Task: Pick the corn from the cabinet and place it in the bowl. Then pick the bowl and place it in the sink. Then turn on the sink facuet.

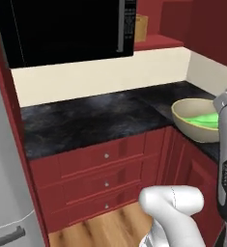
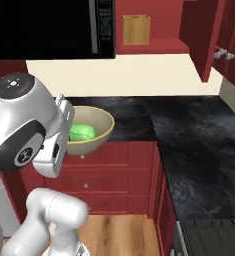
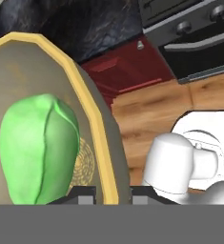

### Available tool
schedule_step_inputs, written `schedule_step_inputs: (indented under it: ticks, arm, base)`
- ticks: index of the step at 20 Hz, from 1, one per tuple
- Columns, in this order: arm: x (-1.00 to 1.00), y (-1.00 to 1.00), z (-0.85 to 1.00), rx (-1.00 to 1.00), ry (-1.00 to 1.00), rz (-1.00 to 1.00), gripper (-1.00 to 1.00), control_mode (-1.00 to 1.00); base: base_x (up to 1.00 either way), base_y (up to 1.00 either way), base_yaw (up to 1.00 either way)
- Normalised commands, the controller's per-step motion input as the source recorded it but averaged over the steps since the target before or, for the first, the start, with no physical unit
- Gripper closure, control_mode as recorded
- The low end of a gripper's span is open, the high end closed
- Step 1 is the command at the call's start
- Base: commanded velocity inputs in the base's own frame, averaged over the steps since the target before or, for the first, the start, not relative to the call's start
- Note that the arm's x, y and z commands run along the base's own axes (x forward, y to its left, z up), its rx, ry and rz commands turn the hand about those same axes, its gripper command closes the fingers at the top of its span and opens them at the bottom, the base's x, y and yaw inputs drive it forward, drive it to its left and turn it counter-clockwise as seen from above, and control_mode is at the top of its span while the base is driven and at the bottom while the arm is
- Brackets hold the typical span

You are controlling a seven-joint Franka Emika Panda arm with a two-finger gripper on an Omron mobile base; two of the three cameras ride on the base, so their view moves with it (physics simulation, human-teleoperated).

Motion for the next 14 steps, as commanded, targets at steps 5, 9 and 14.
schedule_step_inputs:
  ticks: [5,9,14]
  arm:
    - [0.00,0.00,0.00,0.00,0.00,0.00,1.00,1.00]
    - [0.00,0.00,0.00,0.00,0.00,0.00,1.00,1.00]
    - [0.00,0.00,0.00,0.00,0.00,0.00,1.00,1.00]
  base:
    - [-0.33,0.58,-0.68]
    - [-0.34,0.37,-0.69]
    - [-0.27,0.19,-0.71]
